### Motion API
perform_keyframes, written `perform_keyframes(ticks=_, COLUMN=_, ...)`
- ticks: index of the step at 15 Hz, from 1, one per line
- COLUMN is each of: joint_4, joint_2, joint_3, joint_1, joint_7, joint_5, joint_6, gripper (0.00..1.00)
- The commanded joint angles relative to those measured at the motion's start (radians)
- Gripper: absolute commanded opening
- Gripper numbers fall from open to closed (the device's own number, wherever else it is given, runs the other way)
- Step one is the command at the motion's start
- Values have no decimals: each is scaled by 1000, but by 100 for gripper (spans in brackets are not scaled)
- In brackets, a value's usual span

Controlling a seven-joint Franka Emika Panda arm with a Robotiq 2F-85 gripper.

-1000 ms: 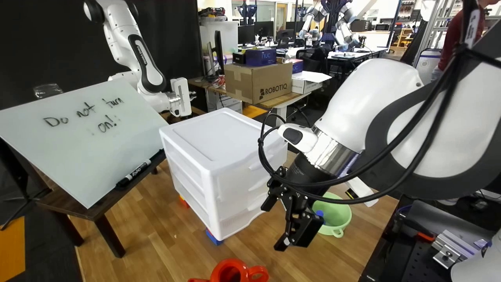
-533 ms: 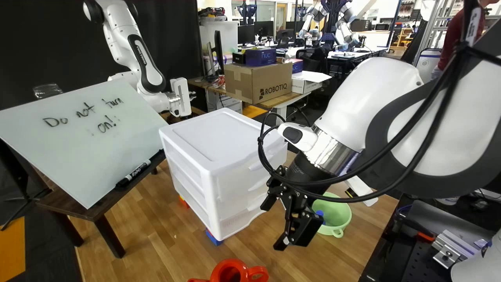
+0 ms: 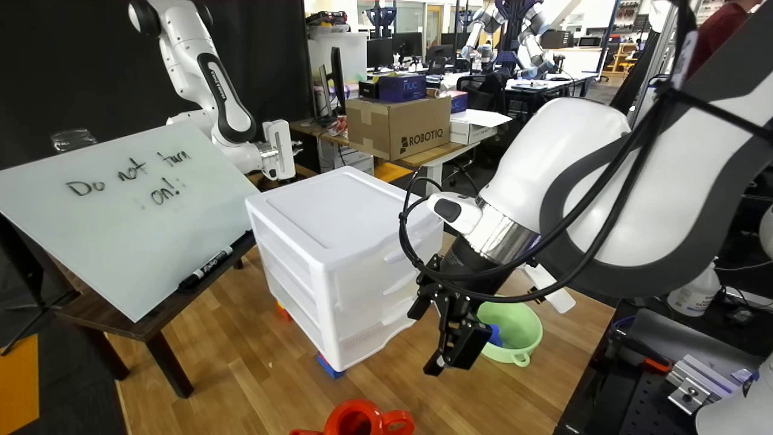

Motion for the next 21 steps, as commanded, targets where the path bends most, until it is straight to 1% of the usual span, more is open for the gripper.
perform_keyframes(ticks=1, joint_4=28, joint_2=25, joint_3=-46, joint_1=49, joint_7=-26, joint_5=36, joint_6=-74, gripper=100)
perform_keyframes(ticks=7, joint_4=90, joint_2=97, joint_3=-131, joint_1=158, joint_7=-93, joint_5=122, joint_6=-233, gripper=100)
perform_keyframes(ticks=10, joint_4=160, joint_2=173, joint_3=-172, joint_1=184, joint_7=-162, joint_5=188, joint_6=-319, gripper=100)
perform_keyframes(ticks=12, joint_4=202, joint_2=225, joint_3=-177, joint_1=186, joint_7=-204, joint_5=234, joint_6=-365, gripper=100)
perform_keyframes(ticks=13, joint_4=215, joint_2=245, joint_3=-172, joint_1=182, joint_7=-217, joint_5=248, joint_6=-375, gripper=100)
perform_keyframes(ticks=14, joint_4=172, joint_2=187, joint_3=-161, joint_1=170, joint_7=-166, joint_5=197, joint_6=-336, gripper=100)
perform_keyframes(ticks=17, joint_4=198, joint_2=235, joint_3=-161, joint_1=175, joint_7=-180, joint_5=215, joint_6=-352, gripper=100)
perform_keyframes(ticks=21, joint_4=200, joint_2=237, joint_3=-161, joint_1=175, joint_7=-180, joint_5=215, joint_6=-355, gripper=100)
